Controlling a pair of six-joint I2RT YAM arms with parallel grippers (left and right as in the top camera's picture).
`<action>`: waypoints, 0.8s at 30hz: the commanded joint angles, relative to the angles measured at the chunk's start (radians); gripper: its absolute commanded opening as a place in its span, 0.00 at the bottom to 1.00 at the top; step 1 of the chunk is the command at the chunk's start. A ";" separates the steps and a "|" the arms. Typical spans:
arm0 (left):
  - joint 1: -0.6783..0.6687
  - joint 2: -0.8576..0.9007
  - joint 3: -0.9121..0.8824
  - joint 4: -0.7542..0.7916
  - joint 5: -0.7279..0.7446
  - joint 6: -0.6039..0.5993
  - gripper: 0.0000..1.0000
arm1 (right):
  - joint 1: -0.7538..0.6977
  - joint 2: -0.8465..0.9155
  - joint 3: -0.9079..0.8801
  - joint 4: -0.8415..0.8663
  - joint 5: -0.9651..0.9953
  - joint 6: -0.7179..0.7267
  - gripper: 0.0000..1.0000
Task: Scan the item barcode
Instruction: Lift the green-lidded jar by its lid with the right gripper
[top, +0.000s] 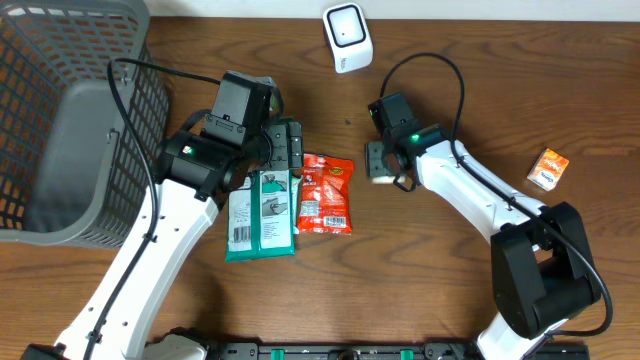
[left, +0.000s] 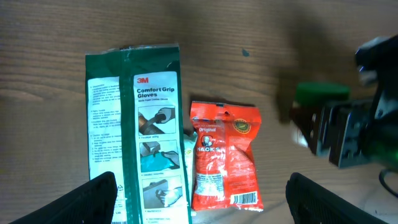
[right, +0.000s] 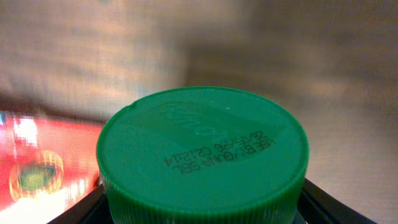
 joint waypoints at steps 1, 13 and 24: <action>0.000 0.003 0.017 -0.001 0.005 0.009 0.87 | 0.023 -0.025 0.008 0.052 0.157 -0.012 0.49; 0.000 0.003 0.017 -0.001 0.005 0.010 0.87 | 0.070 -0.025 -0.022 0.145 0.421 0.121 0.52; 0.000 0.003 0.017 -0.001 0.005 0.009 0.87 | 0.087 -0.024 -0.169 0.347 0.487 0.119 0.52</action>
